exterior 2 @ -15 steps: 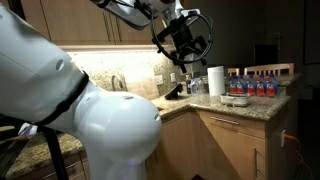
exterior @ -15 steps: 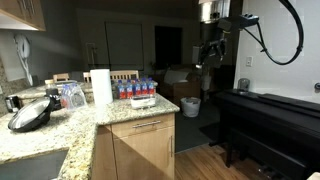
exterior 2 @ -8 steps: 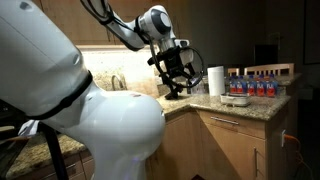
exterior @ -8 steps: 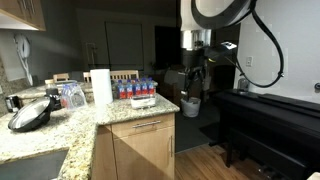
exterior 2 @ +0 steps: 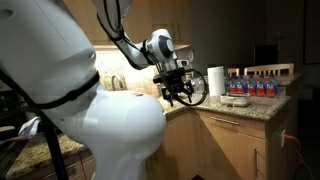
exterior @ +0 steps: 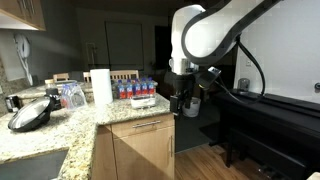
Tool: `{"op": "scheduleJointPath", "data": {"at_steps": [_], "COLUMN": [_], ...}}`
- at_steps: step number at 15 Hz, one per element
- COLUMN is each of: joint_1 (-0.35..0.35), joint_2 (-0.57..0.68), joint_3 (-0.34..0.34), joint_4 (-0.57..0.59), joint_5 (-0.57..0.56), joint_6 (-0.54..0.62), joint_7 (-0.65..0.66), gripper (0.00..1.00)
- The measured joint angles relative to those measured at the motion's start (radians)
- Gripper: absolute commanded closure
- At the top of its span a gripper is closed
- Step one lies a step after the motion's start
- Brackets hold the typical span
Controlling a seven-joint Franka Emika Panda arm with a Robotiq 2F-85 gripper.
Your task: Open the top drawer
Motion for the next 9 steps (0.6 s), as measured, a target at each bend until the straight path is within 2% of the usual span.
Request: {"op": "scheduleJointPath", "data": {"at_steps": [5,9], "joint_1": [-0.001,-0.018], "joint_2": [-0.018,-0.080], "joint_3": [0.002,0.041], "joint_4": [0.002,0.039], "joint_5": [-0.002,-0.087], "joint_6": [-0.002,-0.004], "joint_7": [0.000,0.010], "gripper": [0.00,0.00]}}
